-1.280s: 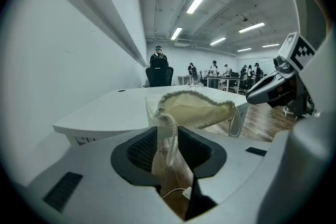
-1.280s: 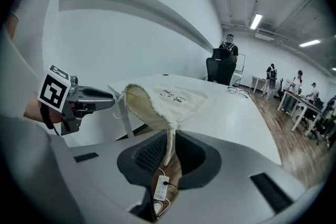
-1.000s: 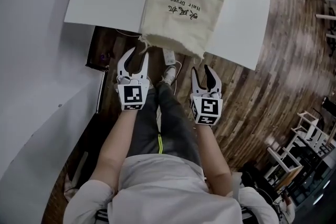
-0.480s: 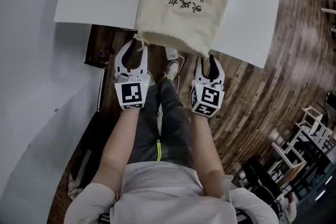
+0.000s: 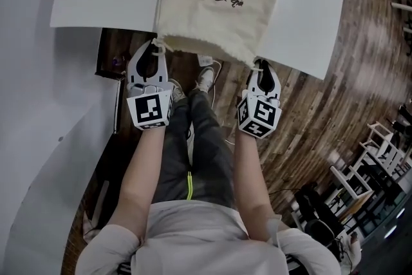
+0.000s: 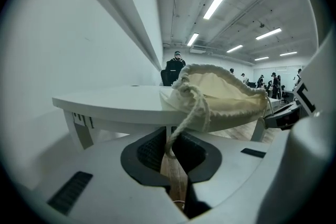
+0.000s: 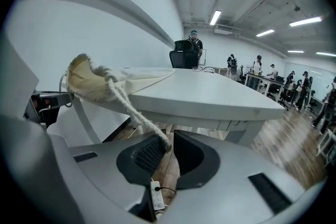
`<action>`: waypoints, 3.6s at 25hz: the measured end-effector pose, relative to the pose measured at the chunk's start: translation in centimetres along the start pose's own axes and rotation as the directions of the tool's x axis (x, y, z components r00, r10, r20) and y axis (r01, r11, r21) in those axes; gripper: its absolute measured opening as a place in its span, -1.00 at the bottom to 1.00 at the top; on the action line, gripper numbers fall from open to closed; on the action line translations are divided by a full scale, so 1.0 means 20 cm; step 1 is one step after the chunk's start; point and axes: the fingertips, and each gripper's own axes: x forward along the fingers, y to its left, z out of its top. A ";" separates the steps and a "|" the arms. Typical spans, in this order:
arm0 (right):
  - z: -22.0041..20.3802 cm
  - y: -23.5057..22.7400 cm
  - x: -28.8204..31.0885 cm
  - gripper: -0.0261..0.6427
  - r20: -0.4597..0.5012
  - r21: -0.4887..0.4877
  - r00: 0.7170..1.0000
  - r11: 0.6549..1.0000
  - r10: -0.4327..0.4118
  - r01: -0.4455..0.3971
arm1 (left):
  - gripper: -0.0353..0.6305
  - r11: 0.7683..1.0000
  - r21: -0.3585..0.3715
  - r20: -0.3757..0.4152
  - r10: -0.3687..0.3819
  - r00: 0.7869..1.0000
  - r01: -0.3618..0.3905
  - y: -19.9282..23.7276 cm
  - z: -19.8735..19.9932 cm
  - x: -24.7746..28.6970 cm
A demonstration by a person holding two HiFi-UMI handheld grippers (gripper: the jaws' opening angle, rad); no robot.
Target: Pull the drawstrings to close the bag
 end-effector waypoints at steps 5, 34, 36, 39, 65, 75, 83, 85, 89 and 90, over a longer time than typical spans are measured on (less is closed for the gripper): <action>0.03 -0.05 -0.05 -0.77 0.025 0.006 1.000 1.000 0.016 -0.016 | -0.83 0.999 -0.036 -0.014 0.005 1.000 -0.006 0.04 -0.01 -0.01; 0.93 -0.38 -0.45 -0.80 0.212 -0.307 0.977 0.950 0.011 0.056 | -0.84 0.989 0.087 0.066 0.112 0.991 -0.118 0.36 0.72 -0.29; 1.04 -0.40 -0.45 -0.80 0.237 -0.327 0.972 0.942 0.009 0.071 | -0.84 0.988 0.091 0.075 0.120 0.990 -0.127 0.41 0.81 -0.29; 1.16 -0.45 -0.53 -0.80 0.283 -0.345 0.959 0.934 0.013 0.089 | -0.84 0.989 0.086 0.110 0.114 0.987 -0.124 0.40 0.97 -0.34; 1.87 -0.50 -0.99 -0.80 0.509 -0.304 0.855 0.950 0.094 0.077 | -0.84 0.964 0.111 0.293 0.202 0.934 -0.243 0.54 1.81 -0.79; 1.98 -0.51 -0.97 -0.80 0.537 -0.251 0.833 0.968 0.133 0.008 | -0.84 0.951 0.102 0.316 0.246 0.916 -0.291 0.59 1.84 -0.88; 2.01 -0.54 -0.95 -0.80 0.546 -0.226 0.826 0.974 0.142 -0.019 | -0.84 0.943 0.086 0.336 0.276 0.901 -0.321 0.62 1.87 -0.92; 2.02 -0.55 -0.94 -0.80 0.541 -0.217 0.829 0.976 0.140 -0.023 | -0.84 0.942 0.092 0.338 0.276 0.900 -0.323 0.62 1.88 -0.91; 2.01 -0.57 -0.94 -0.80 0.532 -0.205 0.837 0.978 0.131 -0.023 | -0.84 0.947 0.083 0.344 0.266 0.900 -0.311 0.62 1.87 -0.90; 2.01 -0.57 -0.94 -0.80 0.530 -0.208 0.838 0.978 0.130 -0.020 | -0.84 0.949 0.067 0.345 0.266 0.900 -0.307 0.64 1.87 -0.90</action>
